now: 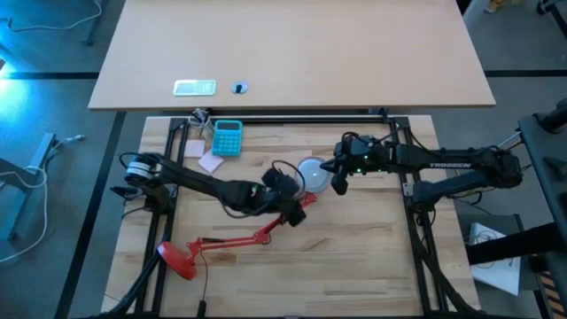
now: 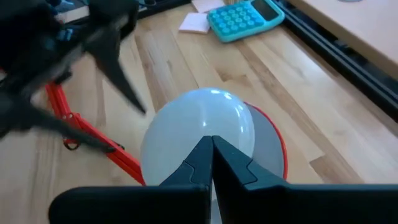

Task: Screw lightbulb
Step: Insert the light bulb into the red lamp

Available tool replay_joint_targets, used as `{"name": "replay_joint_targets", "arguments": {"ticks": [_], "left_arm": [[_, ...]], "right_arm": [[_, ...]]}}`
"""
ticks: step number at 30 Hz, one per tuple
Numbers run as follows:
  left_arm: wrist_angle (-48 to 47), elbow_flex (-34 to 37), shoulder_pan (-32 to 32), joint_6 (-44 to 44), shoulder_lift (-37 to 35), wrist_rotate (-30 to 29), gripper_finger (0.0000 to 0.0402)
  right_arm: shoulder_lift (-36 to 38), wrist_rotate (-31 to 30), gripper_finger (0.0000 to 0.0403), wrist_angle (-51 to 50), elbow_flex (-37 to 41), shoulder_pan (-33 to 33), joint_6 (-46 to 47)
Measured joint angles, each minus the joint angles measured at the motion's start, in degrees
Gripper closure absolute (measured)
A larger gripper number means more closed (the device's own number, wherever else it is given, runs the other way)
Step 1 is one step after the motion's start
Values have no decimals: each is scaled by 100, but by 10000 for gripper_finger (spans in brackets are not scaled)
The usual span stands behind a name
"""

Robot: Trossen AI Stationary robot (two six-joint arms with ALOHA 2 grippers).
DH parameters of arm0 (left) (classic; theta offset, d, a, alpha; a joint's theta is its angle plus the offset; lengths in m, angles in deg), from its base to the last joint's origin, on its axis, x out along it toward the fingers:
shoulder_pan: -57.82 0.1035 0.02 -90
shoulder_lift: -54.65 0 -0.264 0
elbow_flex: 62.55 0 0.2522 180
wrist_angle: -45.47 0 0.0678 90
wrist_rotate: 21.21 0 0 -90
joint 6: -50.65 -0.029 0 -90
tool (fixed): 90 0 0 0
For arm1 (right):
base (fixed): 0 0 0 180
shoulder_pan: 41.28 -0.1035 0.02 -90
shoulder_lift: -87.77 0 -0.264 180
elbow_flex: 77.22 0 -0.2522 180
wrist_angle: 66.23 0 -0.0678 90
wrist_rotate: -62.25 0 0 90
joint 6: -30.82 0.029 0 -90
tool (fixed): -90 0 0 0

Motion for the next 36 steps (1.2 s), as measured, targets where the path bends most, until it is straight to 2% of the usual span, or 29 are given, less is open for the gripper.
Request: {"name": "replay_joint_targets", "arguments": {"ticks": [4, 9, 12, 14, 19, 21, 28, 36], "left_arm": [[726, 2, 15, -278, 361, -58, 183], [758, 15, 58, -158, 519, -188, 185], [757, 9, 60, -147, 496, -203, 203], [727, 9, 66, -148, 493, -180, 234], [900, 7, 167, -277, 516, 234, 358], [956, 7, 186, -371, 520, 244, 390], [815, 7, 370, -539, 492, 278, 371], [493, 9, 539, -749, 398, 286, 400]], "right_arm": [[-73, -22, 403, 8, 2, -2, -19], [-27, -50, 403, -123, 11, -2, 61], [22, -50, 403, -228, 11, -2, 73], [23, -47, 403, -227, 11, -2, 75], [-26, -3, 403, -138, 11, -5, 72], [-110, -2, 403, -133, 27, -5, 72], [-193, 20, 403, -116, 52, -56, 162], [-178, 222, 403, -188, 57, -159, 429]]}}
